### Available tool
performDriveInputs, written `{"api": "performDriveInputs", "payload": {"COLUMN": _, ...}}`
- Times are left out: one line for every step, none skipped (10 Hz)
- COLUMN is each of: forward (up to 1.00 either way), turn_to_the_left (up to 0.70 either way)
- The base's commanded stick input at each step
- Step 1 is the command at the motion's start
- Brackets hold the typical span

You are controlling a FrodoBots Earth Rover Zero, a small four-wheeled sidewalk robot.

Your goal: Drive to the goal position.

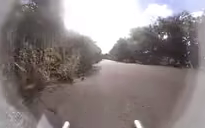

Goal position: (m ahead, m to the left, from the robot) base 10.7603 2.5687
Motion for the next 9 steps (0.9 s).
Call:
{"api": "performDriveInputs", "payload": {"forward": 0.7, "turn_to_the_left": -0.2}}
{"api": "performDriveInputs", "payload": {"forward": 0.7, "turn_to_the_left": -0.11}}
{"api": "performDriveInputs", "payload": {"forward": 0.7, "turn_to_the_left": -0.02}}
{"api": "performDriveInputs", "payload": {"forward": 0.7, "turn_to_the_left": 0.0}}
{"api": "performDriveInputs", "payload": {"forward": 0.7, "turn_to_the_left": 0.0}}
{"api": "performDriveInputs", "payload": {"forward": 0.7, "turn_to_the_left": 0.0}}
{"api": "performDriveInputs", "payload": {"forward": 0.7, "turn_to_the_left": 0.0}}
{"api": "performDriveInputs", "payload": {"forward": 0.7, "turn_to_the_left": 0.0}}
{"api": "performDriveInputs", "payload": {"forward": 0.7, "turn_to_the_left": 0.0}}
